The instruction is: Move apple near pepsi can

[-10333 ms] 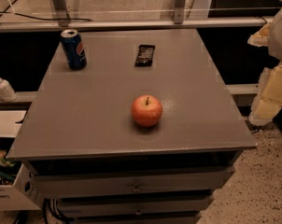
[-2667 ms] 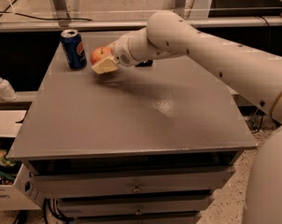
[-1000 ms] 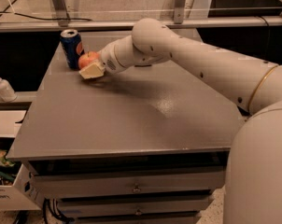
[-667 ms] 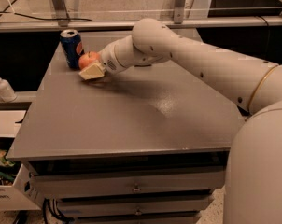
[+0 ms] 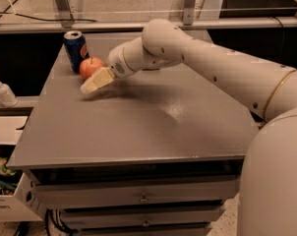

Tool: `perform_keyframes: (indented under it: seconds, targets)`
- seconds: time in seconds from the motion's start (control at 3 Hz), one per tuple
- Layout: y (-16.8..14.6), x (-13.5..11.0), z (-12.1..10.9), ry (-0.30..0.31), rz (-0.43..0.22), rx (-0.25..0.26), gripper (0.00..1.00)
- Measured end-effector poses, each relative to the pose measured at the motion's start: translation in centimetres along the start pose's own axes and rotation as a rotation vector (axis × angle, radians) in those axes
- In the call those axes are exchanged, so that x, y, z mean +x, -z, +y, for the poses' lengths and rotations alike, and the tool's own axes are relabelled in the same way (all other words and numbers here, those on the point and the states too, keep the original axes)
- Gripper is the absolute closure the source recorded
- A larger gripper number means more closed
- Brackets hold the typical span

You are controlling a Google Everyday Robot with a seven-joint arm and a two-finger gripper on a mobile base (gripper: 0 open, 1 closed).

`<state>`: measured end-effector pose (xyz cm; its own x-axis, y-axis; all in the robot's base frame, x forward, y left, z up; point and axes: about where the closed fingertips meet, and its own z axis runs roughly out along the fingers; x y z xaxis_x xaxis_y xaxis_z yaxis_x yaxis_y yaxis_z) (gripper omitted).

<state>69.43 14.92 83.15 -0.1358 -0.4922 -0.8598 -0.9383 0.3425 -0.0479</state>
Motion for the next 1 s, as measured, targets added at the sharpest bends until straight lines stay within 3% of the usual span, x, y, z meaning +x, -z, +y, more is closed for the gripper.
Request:
perform_keyframes:
  seconds: [0.67, 1.0]
  targets:
    - [2.5, 0.2, -1.0, 0.008, -0.024, 0.004, 0.0]
    - [5.8, 1.0, -1.9, 0.019, -0.05, 0.005, 0.0]
